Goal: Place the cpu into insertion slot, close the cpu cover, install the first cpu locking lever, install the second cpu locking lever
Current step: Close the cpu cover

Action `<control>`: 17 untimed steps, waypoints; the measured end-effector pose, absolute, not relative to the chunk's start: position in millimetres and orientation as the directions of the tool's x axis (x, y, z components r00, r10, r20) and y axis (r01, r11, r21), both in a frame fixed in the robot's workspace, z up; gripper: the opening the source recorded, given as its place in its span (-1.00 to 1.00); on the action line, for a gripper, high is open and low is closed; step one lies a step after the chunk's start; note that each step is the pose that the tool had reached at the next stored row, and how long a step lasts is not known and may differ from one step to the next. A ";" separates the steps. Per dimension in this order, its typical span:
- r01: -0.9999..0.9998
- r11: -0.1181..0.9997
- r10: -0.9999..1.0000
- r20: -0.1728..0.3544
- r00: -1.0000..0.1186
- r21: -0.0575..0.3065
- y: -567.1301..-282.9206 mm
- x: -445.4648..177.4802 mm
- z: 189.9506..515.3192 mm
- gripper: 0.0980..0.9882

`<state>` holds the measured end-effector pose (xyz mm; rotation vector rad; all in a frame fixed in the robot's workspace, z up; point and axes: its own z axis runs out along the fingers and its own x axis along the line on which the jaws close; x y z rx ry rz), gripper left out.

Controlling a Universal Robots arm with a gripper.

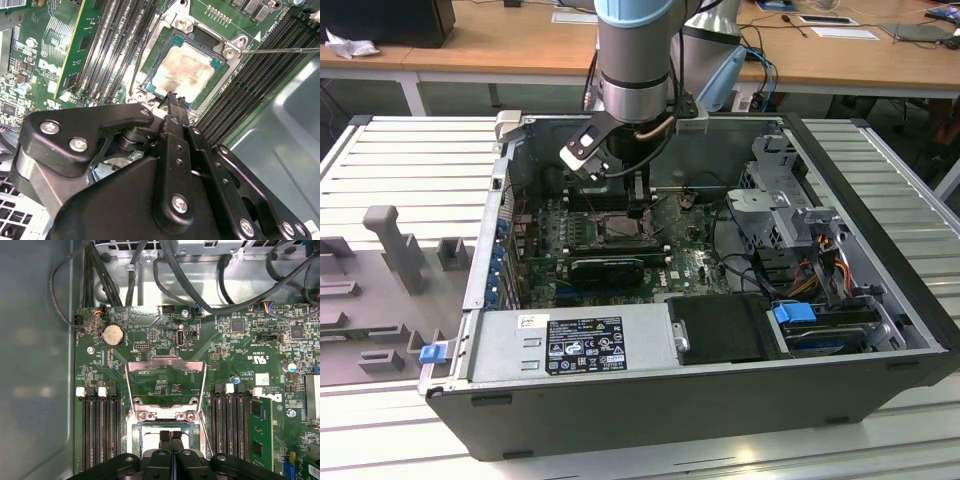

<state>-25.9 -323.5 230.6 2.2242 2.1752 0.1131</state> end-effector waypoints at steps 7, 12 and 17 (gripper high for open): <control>0.997 -0.024 0.999 0.032 0.021 0.069 -323.8 -22.8 233.4 -0.98; 0.997 -0.024 0.999 0.033 0.021 0.069 -323.9 -22.3 239.8 -0.98; 0.997 -0.023 0.999 0.033 0.021 0.068 -323.9 -21.9 253.1 -0.98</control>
